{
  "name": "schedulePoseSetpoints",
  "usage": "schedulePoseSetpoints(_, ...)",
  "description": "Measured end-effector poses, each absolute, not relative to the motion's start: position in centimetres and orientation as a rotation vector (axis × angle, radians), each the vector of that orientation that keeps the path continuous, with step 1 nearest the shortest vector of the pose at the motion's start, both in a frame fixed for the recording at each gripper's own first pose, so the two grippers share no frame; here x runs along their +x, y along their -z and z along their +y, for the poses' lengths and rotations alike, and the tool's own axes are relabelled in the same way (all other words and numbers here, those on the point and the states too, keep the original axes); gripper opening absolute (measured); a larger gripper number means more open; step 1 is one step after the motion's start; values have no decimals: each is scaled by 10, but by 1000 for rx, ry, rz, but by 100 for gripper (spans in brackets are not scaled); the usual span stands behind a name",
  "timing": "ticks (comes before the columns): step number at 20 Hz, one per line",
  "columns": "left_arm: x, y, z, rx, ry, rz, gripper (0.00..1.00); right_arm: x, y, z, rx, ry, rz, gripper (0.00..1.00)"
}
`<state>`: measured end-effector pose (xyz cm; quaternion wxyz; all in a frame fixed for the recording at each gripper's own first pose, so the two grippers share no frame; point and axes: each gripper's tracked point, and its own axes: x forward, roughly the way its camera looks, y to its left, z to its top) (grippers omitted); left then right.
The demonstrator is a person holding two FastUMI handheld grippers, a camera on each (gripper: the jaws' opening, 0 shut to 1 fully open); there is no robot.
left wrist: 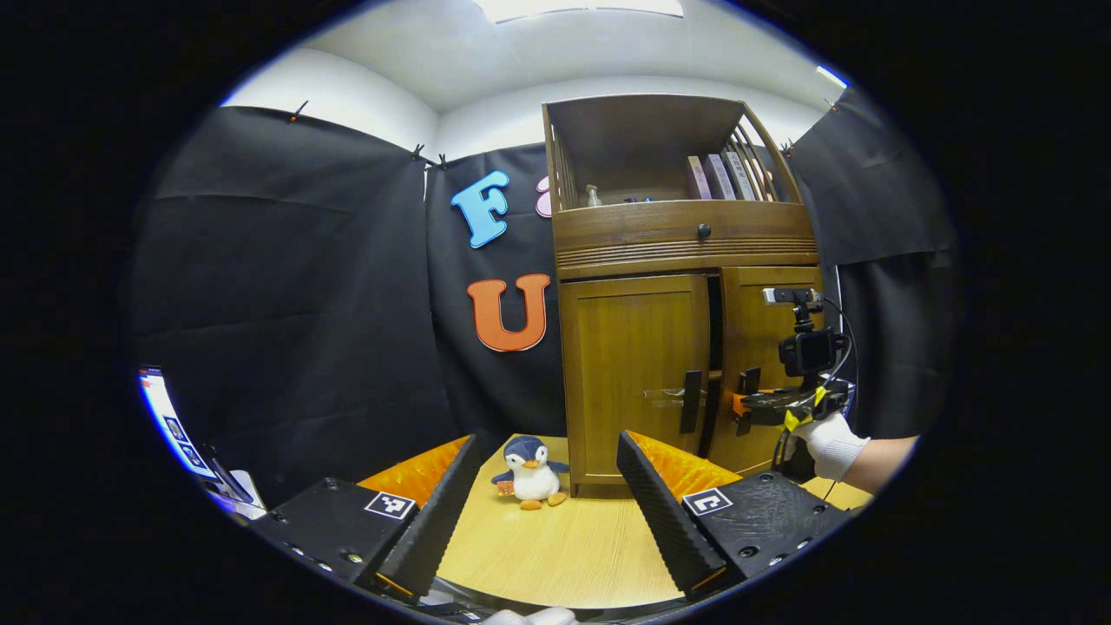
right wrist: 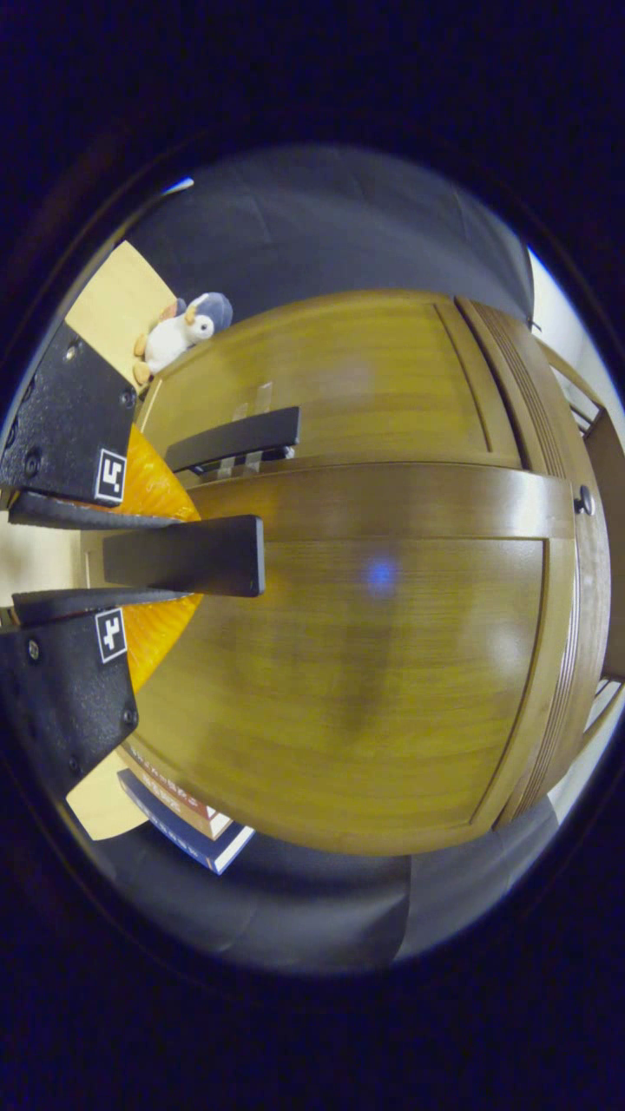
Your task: Open the right door of the double-door shoe cabinet with the right hand, and open the left door with the left hand.
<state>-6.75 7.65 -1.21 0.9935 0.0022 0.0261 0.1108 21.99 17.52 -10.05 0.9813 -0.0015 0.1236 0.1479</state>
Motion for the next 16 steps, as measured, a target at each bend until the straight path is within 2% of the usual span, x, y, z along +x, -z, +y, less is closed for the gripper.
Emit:
schedulePoseSetpoints(11,-72,14,66,20,-95,43,96,145,106,110,30,-309,265,29)
schedulePoseSetpoints(16,-78,12,58,20,-26,43,96,121,109,72,66,-242,265,25)
